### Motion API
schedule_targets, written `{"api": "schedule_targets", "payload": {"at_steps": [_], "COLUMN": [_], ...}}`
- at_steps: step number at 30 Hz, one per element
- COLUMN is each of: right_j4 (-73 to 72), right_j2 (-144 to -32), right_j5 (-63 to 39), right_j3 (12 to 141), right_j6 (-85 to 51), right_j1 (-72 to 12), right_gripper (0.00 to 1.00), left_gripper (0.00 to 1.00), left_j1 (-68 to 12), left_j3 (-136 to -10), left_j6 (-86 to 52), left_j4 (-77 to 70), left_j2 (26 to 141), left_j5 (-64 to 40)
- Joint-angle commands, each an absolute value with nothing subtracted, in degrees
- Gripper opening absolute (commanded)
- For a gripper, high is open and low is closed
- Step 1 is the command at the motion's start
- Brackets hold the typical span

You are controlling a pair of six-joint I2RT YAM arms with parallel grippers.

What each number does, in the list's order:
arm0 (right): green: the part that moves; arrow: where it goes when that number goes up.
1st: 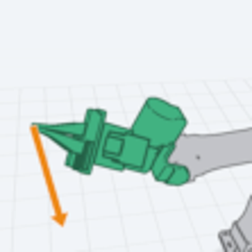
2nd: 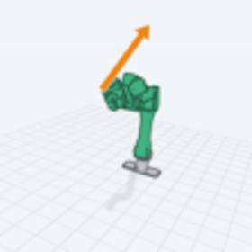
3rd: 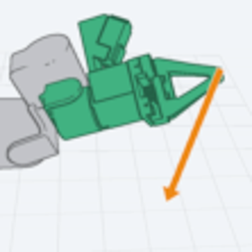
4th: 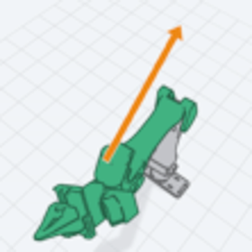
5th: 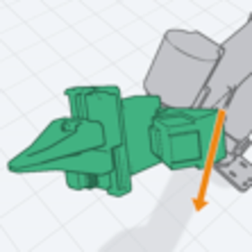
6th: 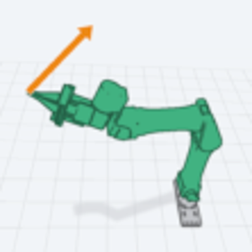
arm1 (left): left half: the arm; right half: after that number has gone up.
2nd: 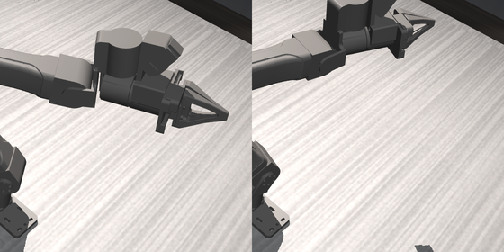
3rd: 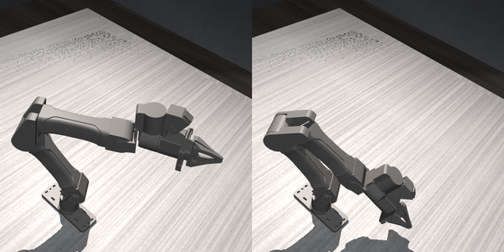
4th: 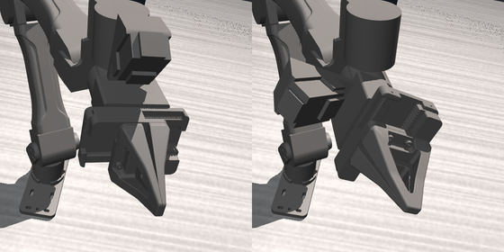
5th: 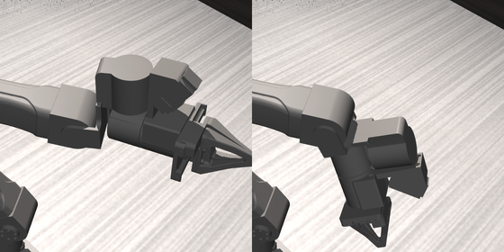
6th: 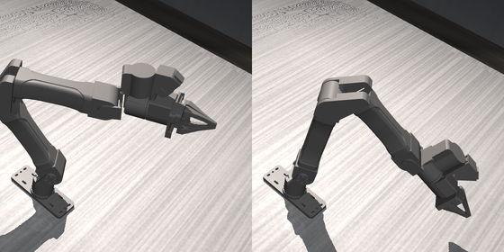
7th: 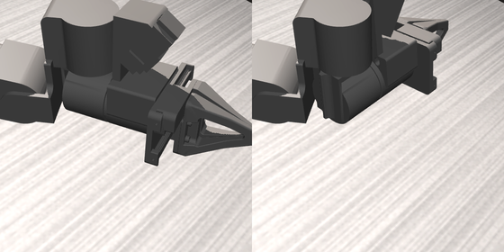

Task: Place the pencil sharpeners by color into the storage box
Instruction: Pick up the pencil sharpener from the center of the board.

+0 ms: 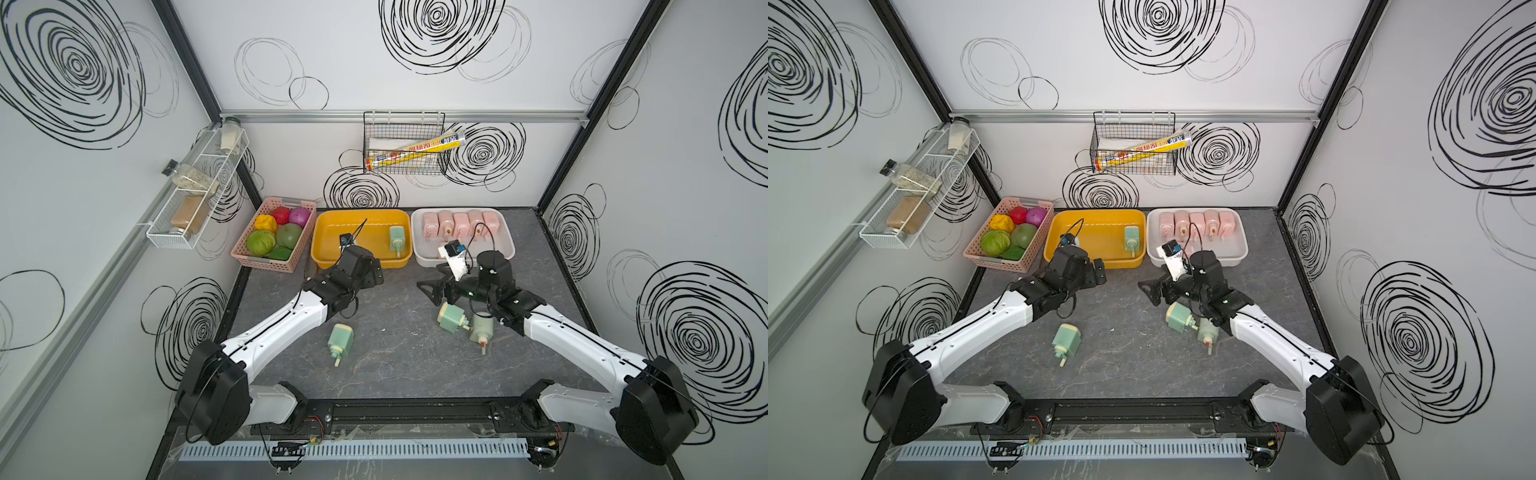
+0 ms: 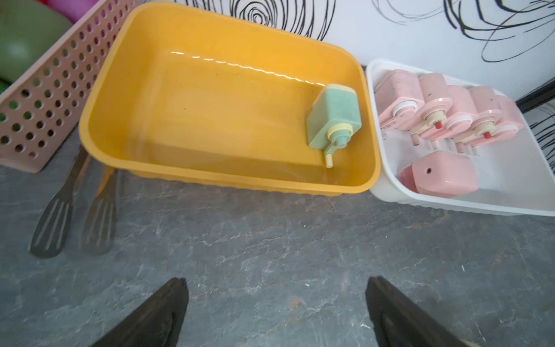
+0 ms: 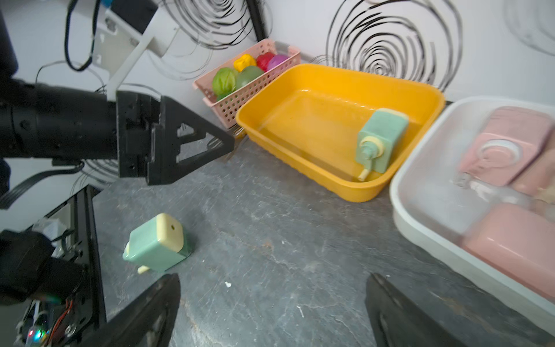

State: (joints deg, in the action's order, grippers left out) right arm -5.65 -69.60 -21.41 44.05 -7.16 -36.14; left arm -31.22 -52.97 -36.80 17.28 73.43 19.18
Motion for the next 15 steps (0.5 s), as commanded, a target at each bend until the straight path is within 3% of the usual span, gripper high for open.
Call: {"api": "schedule_targets", "payload": {"at_steps": [1,8,15], "right_j4": [-7.87,-11.19,-12.52], "right_j2": [-71.28,-73.01,-72.51], "right_j5": [-18.8,-16.33,-10.82], "right_j3": [44.66,42.39,41.57], "right_j6": [-4.48,-6.76,-10.26], "right_j1": [-39.66,-44.08,-44.3], "right_gripper": [1.0,1.0,1.0], "left_gripper": [0.99,0.99,0.99], "left_j1": [-29.38,-20.95,-20.31], "left_j3": [-47.11,-36.12,-32.79], "left_j6": [-41.6,-44.65,-45.67], "left_j4": [18.99,17.48,18.19], "left_j2": [68.74,63.91,62.81], "left_j5": [20.94,15.48,12.62]}}
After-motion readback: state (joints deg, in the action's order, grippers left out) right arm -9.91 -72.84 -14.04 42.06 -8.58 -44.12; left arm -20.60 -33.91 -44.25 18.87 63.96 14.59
